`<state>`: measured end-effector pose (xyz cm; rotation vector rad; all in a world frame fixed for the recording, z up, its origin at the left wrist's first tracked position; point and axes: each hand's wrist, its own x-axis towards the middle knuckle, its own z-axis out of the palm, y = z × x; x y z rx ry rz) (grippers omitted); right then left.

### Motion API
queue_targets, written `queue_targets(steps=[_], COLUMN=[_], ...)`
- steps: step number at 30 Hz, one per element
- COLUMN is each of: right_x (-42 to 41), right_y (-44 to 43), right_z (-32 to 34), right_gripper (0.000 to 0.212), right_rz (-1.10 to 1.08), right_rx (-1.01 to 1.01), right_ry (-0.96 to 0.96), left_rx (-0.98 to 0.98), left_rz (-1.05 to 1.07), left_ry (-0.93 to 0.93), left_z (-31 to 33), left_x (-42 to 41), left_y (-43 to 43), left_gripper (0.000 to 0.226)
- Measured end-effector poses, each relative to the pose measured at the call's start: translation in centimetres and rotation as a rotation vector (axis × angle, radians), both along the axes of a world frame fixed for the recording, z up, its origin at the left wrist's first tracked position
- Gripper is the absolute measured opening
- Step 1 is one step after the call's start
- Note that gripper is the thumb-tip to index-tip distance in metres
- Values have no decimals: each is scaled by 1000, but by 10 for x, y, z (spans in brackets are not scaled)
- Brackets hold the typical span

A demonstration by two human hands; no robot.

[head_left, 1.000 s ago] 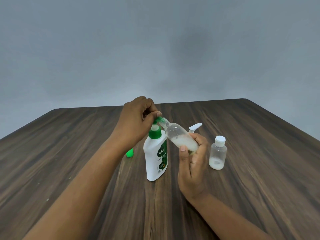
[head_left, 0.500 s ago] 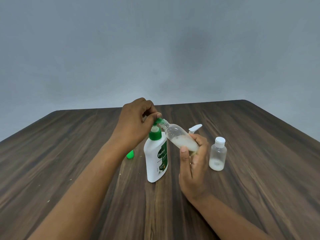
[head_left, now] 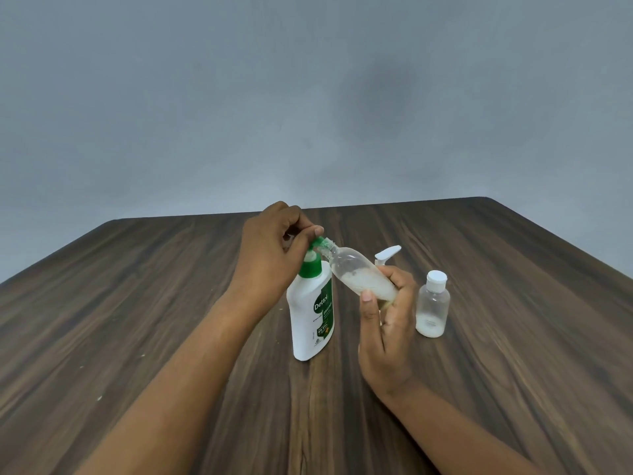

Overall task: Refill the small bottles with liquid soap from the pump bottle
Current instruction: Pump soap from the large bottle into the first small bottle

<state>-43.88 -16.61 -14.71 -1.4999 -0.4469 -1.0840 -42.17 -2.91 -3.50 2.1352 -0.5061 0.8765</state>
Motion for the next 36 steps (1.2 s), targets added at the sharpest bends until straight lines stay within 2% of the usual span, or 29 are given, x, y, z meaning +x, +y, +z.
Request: queue_targets(steps=[6,9,13,20,30,36], right_x=[-2,-2,-2,-4,-6,-6], right_y=[2,1,-1,0,1,3], right_z=[1,-2,-2,2,1,4], right_gripper=[23,23,23,23,24,24], right_rz=[-14,-3,-12,-19,-4,-5], right_rx=[-23,-11,0,-37,-18,-40], right_ry=[-21,-1,19,4,24,-1], left_rx=[24,-33,-13,192,12,155], left_rz=[-4,-12,-8,7,5,1], left_ry=[60,43,0,15,-24,23], left_z=[4,-7,-7,16,-6,14], left_x=[2,0,-1,3,0,3], left_y=[3,2,-2,3,-2,4], left_gripper=[14,13,13,14,14,15])
